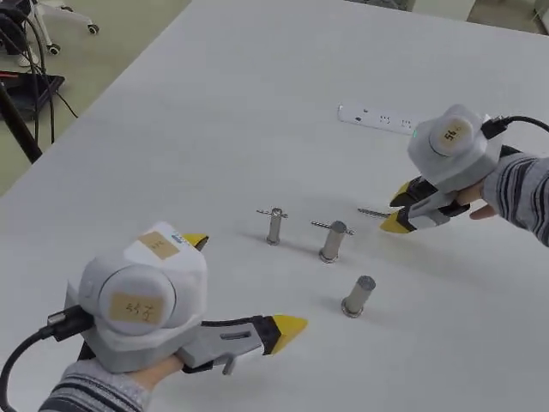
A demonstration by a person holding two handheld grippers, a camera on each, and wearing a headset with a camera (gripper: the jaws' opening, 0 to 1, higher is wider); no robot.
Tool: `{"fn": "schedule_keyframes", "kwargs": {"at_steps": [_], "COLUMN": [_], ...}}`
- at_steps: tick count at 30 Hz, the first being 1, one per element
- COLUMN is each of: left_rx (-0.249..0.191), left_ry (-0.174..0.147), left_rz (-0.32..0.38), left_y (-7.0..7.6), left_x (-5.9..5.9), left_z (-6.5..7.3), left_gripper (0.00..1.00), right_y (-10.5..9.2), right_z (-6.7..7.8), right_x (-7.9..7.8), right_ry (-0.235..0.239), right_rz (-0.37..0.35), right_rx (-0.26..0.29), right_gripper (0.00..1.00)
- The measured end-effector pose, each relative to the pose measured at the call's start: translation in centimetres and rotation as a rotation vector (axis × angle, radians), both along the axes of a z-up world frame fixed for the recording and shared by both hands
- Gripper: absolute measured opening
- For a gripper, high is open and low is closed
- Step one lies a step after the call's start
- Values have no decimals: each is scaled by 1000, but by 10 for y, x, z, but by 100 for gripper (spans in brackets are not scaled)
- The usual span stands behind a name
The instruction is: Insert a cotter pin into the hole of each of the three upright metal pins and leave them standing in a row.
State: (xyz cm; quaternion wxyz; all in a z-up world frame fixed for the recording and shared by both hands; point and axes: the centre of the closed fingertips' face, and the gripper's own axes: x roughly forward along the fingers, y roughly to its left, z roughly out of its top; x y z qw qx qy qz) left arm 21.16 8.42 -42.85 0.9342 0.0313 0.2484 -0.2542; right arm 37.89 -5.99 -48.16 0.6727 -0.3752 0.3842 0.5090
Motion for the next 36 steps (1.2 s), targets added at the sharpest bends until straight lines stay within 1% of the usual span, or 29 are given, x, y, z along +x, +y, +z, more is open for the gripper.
{"fn": "schedule_keyframes", "kwargs": {"at_steps": [3,5,8,12,16,17,25,28,30,33,36], "left_rx": [0,-2,-9,-6,-5,-6,0,-7,-13,-11,-10], "left_ry": [0,-2,-7,-14,-22,-21,-14,-14,-10,-6,-3], "left_rz": [-4,-4,-1,-2,3,5,1,-1,-2,-6,-8], "left_y": [-2,-2,-2,0,2,3,4,3,2,2,2], "left_x": [-2,-2,-2,-2,-2,-2,-3,-4,-4,-5,-5], "left_z": [-1,0,1,2,3,3,1,1,0,-1,0], "left_gripper": [88,87,84,83,82,82,80,79,79,79,78], "right_y": [0,-1,-1,-2,-5,-4,-2,-2,-3,-3,-2], "right_z": [-3,-6,-7,-9,-11,-11,-12,-12,-14,-14,-13], "right_x": [1,1,2,3,6,5,0,0,6,5,1], "right_ry": [9,24,28,40,34,39,65,67,58,59,59], "right_rz": [9,13,21,38,51,63,108,111,107,96,92], "right_rx": [-12,-26,-38,-57,-80,-76,-102,-108,-114,-118,-107], "right_gripper": [19,17,14,12,8,7,2,0,0,0,0]}}
